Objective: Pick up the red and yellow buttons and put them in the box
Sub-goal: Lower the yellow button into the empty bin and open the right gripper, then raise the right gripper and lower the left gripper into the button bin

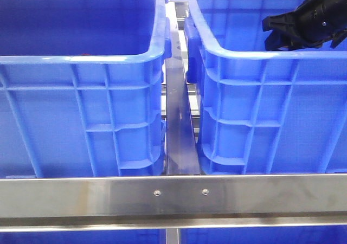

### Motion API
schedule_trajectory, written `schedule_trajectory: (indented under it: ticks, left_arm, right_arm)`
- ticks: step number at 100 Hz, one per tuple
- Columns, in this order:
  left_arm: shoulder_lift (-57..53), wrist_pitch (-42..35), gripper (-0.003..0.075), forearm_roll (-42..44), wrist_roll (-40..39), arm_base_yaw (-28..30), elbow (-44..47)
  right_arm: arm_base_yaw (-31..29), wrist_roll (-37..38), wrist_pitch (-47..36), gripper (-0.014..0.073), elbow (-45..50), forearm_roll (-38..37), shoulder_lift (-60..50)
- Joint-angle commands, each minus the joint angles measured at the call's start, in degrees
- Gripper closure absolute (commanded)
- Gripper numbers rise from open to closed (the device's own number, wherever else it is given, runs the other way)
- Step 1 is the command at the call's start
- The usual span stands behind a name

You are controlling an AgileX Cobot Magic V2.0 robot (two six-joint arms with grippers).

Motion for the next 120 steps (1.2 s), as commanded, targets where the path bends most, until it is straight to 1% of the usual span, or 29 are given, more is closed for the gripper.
schedule_trajectory:
  ticks: [1, 9, 14, 19, 24, 57, 79, 86, 90, 93, 99, 100, 102, 105, 107, 112, 113, 120]
  left_arm:
    - [-2.7, 1.4, 0.0175, -3.1, -0.4, -0.4, -2.0]
    - [-2.7, 1.4, 0.0175, -3.1, -0.4, -0.4, -2.0]
    - [-2.7, 1.4, 0.0175, -3.1, -0.4, -0.4, -2.0]
    - [-2.7, 1.4, 0.0175, -3.1, -0.4, -0.4, -2.0]
    - [-2.7, 1.4, 0.0175, -3.1, -0.4, -0.4, -2.0]
    - [-2.7, 1.7, 0.0175, -3.1, -0.4, -0.4, -2.0]
    - [-2.7, 1.7, 0.0175, -3.1, -0.4, -0.4, -2.0]
    - [-2.7, 1.2, 0.0175, -2.9, -0.4, -0.4, -2.0]
    - [-2.7, 0.9, 0.0175, -2.9, -0.4, -0.4, -2.0]
    - [-2.7, 0.9, 0.0175, -2.9, -0.4, -0.4, -2.0]
    - [-2.7, 0.9, 0.0175, -2.9, -0.4, -0.4, -2.0]
    - [-2.7, 0.9, 0.0175, -2.9, -0.4, -0.4, -2.0]
    - [-2.7, 0.9, 0.0175, -2.9, -0.4, -0.4, -2.0]
    - [-2.7, 0.9, 0.0175, -2.9, -0.4, -0.4, -2.0]
    - [-2.7, 0.9, 0.0175, -2.9, -0.4, -0.4, -2.0]
    - [-2.7, 0.9, 0.0175, -2.9, -0.4, -0.4, -2.0]
    - [-2.7, 0.9, 0.0175, -2.9, -0.4, -0.4, -2.0]
    - [-2.7, 0.9, 0.0175, -2.9, -0.4, -0.4, -2.0]
  right_arm:
    - [0.0, -0.6, 0.5, 0.0321, -1.8, 1.1, -2.5]
    - [0.0, -0.6, 1.1, 0.0209, -1.8, 1.1, -2.5]
    - [0.0, -0.6, 1.5, 0.0113, -1.8, 1.1, -2.5]
    - [0.0, -0.6, 1.6, 0.0046, -1.8, 1.1, -2.5]
    - [0.0, -0.6, 1.6, 0.0008, -1.8, 1.1, -2.5]
    - [0.0, -0.6, 1.4, 0.0001, -1.3, 1.1, -7.4]
    - [0.0, -0.6, 1.0, 0.0006, 3.2, 1.1, -14.1]
    - [0.0, -0.6, 0.3, 0.0053, 5.6, 1.1, -16.7]
    - [0.0, -0.6, -0.1, 0.0118, 6.8, 1.1, -18.3]
    - [0.0, -0.6, -0.3, 0.0179, 8.0, 1.1, -19.4]
    - [0.0, -0.6, -0.3, 0.0348, 10.1, 1.1, -22.0]
    - [0.0, -0.6, -0.3, 0.0387, 10.6, 1.1, -22.3]
    - [0.0, -0.6, -0.3, 0.0425, 11.1, 1.1, -23.2]
    - [0.0, -0.6, -0.2, 0.0515, 12.5, 1.1, -24.4]
    - [0.0, -0.6, 0.0, 0.0548, 13.2, 1.1, -25.3]
    - [0.0, -0.6, 0.7, 0.0662, 15.0, 1.1, -27.5]
    - [0.0, -0.6, 0.9, 0.0673, 15.2, 1.1, -28.1]
    - [0.0, -0.5, 1.8, 0.0655, 17.6, 1.2, -31.2]
